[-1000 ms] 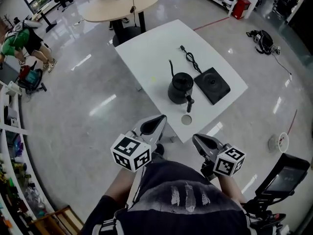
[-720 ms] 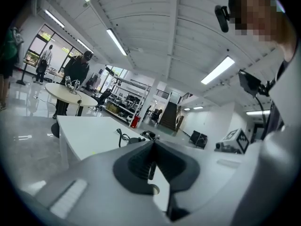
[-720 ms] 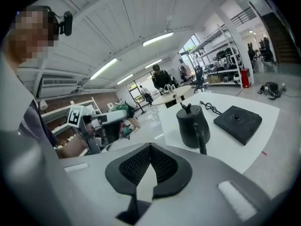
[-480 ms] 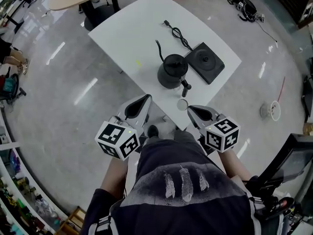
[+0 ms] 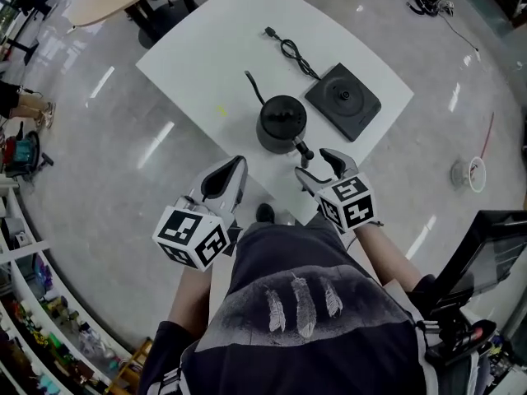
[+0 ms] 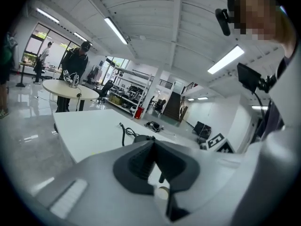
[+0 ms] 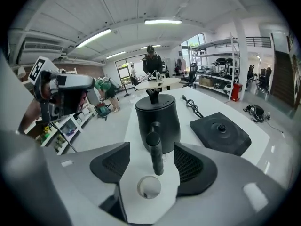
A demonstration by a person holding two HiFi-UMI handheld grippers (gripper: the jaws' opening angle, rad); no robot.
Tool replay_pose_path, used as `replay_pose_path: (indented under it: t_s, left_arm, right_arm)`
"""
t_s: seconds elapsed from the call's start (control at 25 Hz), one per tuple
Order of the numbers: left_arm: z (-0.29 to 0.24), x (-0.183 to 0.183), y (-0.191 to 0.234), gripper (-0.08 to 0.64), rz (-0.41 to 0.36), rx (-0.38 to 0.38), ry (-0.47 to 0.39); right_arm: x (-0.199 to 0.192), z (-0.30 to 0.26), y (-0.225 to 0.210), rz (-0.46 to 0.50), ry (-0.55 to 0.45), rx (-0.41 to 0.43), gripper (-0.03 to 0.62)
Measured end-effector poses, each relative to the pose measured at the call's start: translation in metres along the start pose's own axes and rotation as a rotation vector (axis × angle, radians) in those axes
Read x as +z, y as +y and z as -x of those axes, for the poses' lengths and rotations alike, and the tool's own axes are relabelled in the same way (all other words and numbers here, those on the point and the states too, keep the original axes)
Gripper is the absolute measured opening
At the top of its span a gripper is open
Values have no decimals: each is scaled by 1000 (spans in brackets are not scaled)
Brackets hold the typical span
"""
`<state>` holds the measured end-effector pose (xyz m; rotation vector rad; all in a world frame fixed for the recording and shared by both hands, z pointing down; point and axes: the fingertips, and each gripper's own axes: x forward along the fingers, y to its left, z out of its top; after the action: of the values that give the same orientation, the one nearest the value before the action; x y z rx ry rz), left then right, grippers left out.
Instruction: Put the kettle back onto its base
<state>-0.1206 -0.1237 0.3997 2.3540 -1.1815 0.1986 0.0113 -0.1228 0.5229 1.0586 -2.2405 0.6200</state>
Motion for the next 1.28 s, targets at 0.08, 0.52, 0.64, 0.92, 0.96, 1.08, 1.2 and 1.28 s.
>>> replay_pose_path:
  t_s: [0.08, 0.52, 0.64, 0.92, 0.96, 1.08, 1.2, 1.28]
  left_arm:
    - [1, 1, 3, 0, -6, 8, 11]
    - [-11, -11, 9, 2, -15, 20, 41]
    - [-10, -12, 12, 0, -7, 25, 42]
    - [-7, -12, 15, 1, -9, 33, 43]
    - [-6, -12, 15, 2, -11, 35, 44]
    - [-6, -11, 16, 0, -18, 36, 48]
    - [-7, -10, 15, 2, -22, 34, 52]
    - [-6, -9, 12, 2, -28, 29, 54]
  right_arm:
    - [0, -13, 2, 39, 7, -7, 285]
    - [-9, -51, -7, 164, 3, -50, 107]
    - [-8, -51, -12, 159, -5, -35, 101]
    - [-7, -47, -20, 133, -47, 1, 94]
    - [-7, -47, -21, 134, -45, 0, 94]
    - [-7, -49, -22, 166, -30, -6, 99]
    - [-7, -56, -23, 191, -21, -29, 115]
    - [-8, -61, -23, 203, -8, -41, 110]
